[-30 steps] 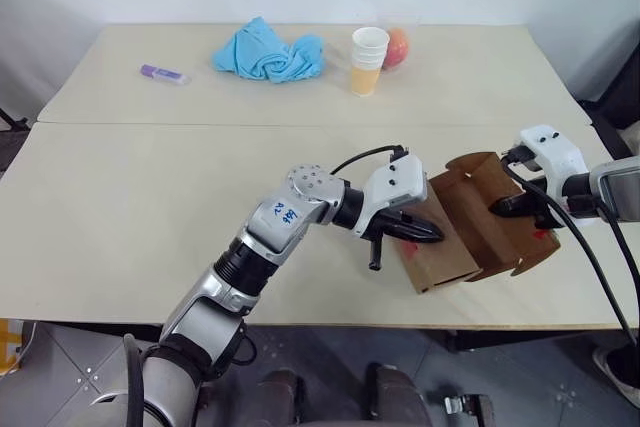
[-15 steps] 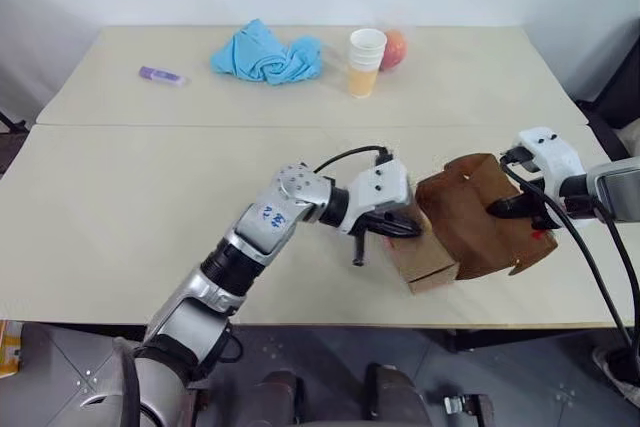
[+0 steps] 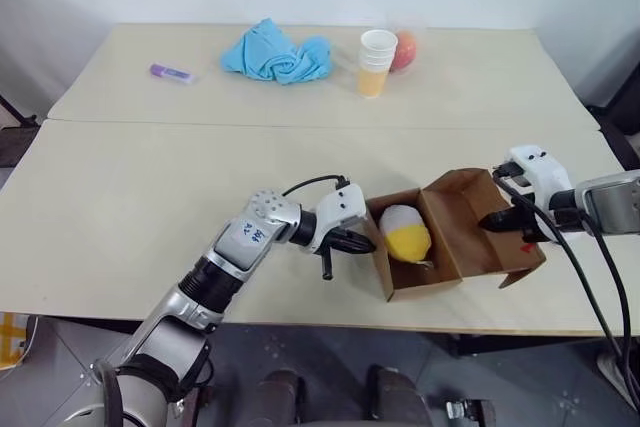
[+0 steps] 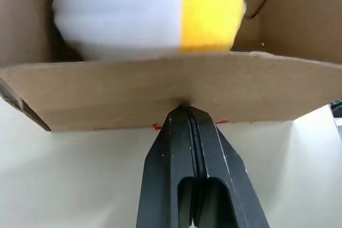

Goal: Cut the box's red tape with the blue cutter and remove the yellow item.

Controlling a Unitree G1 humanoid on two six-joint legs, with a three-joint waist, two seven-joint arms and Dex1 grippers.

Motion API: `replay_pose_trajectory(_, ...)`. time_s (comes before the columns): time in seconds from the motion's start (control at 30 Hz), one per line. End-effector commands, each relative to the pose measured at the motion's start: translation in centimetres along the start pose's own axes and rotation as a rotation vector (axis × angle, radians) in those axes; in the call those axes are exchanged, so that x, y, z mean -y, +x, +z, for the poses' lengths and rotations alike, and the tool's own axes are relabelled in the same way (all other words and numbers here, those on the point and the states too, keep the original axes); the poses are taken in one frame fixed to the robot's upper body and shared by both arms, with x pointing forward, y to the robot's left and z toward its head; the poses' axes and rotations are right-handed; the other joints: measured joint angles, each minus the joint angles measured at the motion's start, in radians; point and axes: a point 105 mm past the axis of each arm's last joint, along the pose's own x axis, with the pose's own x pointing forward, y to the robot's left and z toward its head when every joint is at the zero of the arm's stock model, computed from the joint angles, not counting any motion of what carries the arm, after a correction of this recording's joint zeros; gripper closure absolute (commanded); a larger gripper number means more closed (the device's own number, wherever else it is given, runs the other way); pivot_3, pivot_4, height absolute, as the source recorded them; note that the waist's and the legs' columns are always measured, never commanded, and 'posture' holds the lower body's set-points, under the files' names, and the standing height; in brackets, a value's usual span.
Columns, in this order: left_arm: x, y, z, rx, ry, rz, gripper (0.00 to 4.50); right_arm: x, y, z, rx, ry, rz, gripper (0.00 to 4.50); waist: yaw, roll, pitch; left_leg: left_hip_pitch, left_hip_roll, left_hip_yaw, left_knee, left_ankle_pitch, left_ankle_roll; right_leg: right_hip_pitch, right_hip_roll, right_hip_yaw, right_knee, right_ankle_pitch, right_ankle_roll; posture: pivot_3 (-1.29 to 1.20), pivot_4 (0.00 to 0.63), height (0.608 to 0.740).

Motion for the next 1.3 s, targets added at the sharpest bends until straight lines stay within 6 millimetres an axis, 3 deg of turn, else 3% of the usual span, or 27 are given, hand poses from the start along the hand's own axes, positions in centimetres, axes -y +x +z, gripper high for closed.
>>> replay_pose_trajectory(0.03,-0.3,-0.7,0.8,0.017,0.038,0.027,4.5,-0.7,-0.4,0.6,0.052,-0.011,0.022,4.47,-0.005,0.0,0.0,0.0,0.0,0.0,0.0,0.0,0.0,0.0,0.0,0.0,0.0,0.0,0.0,0.0,0.15,0.74)
replay_pose_trajectory(0.1,-0.6,-1.2,0.3,-0.005,0.021,0.044,4.5,-0.7,-0.2,0.6,0.067,0.005,0.022,4.47,-0.008,0.0,0.0,0.0,0.0,0.0,0.0,0.0,0.0,0.0,0.0,0.0,0.0,0.0,0.0,0.0,0.15,0.74)
replay_pose_trajectory(0.23,-2.0,-2.8,-0.4,-0.029,-0.054,0.119,4.5,-0.5,-0.4,0.8,0.145,0.04,0.013,3.57,-0.01,0.0,0.0,0.001,0.0,0.0,-0.001,0.0,-0.001,0.0,0.0,0.0,0.0,0.0,0.0,0.0,0.15,0.74)
replay_pose_trajectory(0.33,-2.8,-4.3,-0.2,0.012,-0.093,0.152,3.64,-0.7,-1.7,0.6,0.185,0.015,0.066,2.53,-0.005,0.0,0.0,0.001,0.0,0.0,-0.001,0.0,-0.001,0.0,0.0,0.0,0.001,0.0,0.0,0.0,0.15,0.74)
replay_pose_trajectory(0.43,-4.1,-7.4,-0.6,0.047,-0.127,0.209,2.73,-0.1,-4.4,1.6,0.371,-0.126,0.118,1.49,-0.005,0.0,0.0,0.0,-0.001,-0.001,-0.001,0.0,0.0,0.0,0.0,0.0,0.0,0.0,0.0,0.0,0.15,0.74)
replay_pose_trajectory(0.5,-4.4,-12.1,-1.8,0.118,-0.138,0.243,2.12,0.7,-7.8,2.8,0.603,-0.238,0.189,0.8,-0.011,-0.001,0.001,0.001,-0.001,0.001,-0.001,0.0,0.0,0.0,0.0,0.0,0.0,0.0,0.0,0.0,0.15,0.74)
replay_pose_trajectory(0.57,-3.9,-14.6,-2.5,0.147,-0.116,0.241,1.51,0.8,-9.6,2.7,0.7,-0.294,0.252,0.13,-0.025,-0.001,0.001,0.003,0.0,0.003,-0.005,-0.001,0.0,0.0,0.001,0.0,-0.001,0.0,0.001,0.0,0.15,0.74)
replay_pose_trajectory(0.6,-3.5,-15.9,-3.2,0.145,-0.081,0.247,1.22,0.3,-10.7,2.7,0.783,-0.399,0.28,0.0,-0.03,-0.001,0.001,0.007,0.0,0.005,-0.008,0.0,0.0,0.001,0.001,0.0,-0.002,0.0,0.001,0.0,0.15,0.74)
replay_pose_trajectory(0.67,-3.0,-18.6,-4.5,0.168,-0.057,0.304,0.61,0.3,-12.0,2.8,0.909,-0.563,0.222,0.0,-0.035,-0.001,0.001,0.008,0.002,0.005,-0.011,0.0,-0.001,0.002,0.002,-0.001,-0.003,0.0,0.001,0.0,0.15,0.74)
replay_pose_trajectory(0.73,-2.3,-20.8,-5.9,0.188,-0.08,0.346,0.03,0.0,-12.2,2.8,0.925,-0.555,0.27,0.0,-0.038,-0.001,0.001,0.009,0.004,0.005,-0.012,0.0,-0.001,0.003,0.002,0.0,-0.005,0.0,0.001,0.0,0.15,0.74)
replay_pose_trajectory(0.87,0.6,-24.4,-10.9,0.071,-0.174,0.383,0.03,-2.9,-13.4,0.5,0.859,-0.659,0.487,0.0,-0.037,-0.001,0.001,0.009,0.009,0.006,-0.013,0.0,-0.002,0.003,0.002,-0.001,-0.006,0.0,0.0,0.0,0.15,0.74)
replay_pose_trajectory(0.97,1.6,-26.9,-11.9,0.08,-0.256,0.456,0.03,-3.3,-13.6,-2.2,0.777,-0.805,0.455,0.0,-0.019,-0.002,0.001,0.009,0.009,0.004,-0.014,0.0,-0.002,0.003,0.002,-0.003,-0.006,0.0,0.0,0.0,0.15,0.74)
replay_pose_trajectory(1.03,1.9,-27.7,-11.8,0.091,-0.296,0.469,0.03,-3.0,-14.2,-2.9,0.791,-0.774,0.412,0.0,-0.006,-0.003,0.001,0.009,0.008,0.004,-0.013,-0.001,-0.001,0.004,0.001,-0.003,-0.007,0.0,0.0,0.0,0.15,0.74)
replay_pose_trajectory(1.13,1.8,-27.1,-10.7,0.099,-0.31,0.427,0.03,-2.4,-15.1,-4.0,0.807,-0.789,0.322,0.0,0.001,-0.003,0.001,0.009,0.007,0.002,-0.012,-0.001,0.0,0.006,0.0,-0.003,-0.007,0.001,-0.001,0.0,0.15,0.74)
replay_pose_trajectory(1.27,0.2,-24.1,-6.1,0.12,-0.223,0.278,0.03,-2.1,-16.4,-5.8,0.779,-0.742,0.238,0.0,0.02,-0.003,0.001,0.009,0.008,0.001,-0.012,-0.001,-0.001,0.006,0.0,-0.003,-0.007,0.002,-0.002,0.0,0.15,0.74)
replay_pose_trajectory(1.3,-0.1,-22.5,-4.3,0.109,-0.188,0.192,0.03,-2.1,-16.7,-6.2,0.767,-0.734,0.224,0.0,0.026,-0.003,0.001,0.009,0.008,0.002,-0.012,-0.001,-0.001,0.006,0.001,-0.003,-0.007,0.002,-0.002,0.0,0.15,0.74)
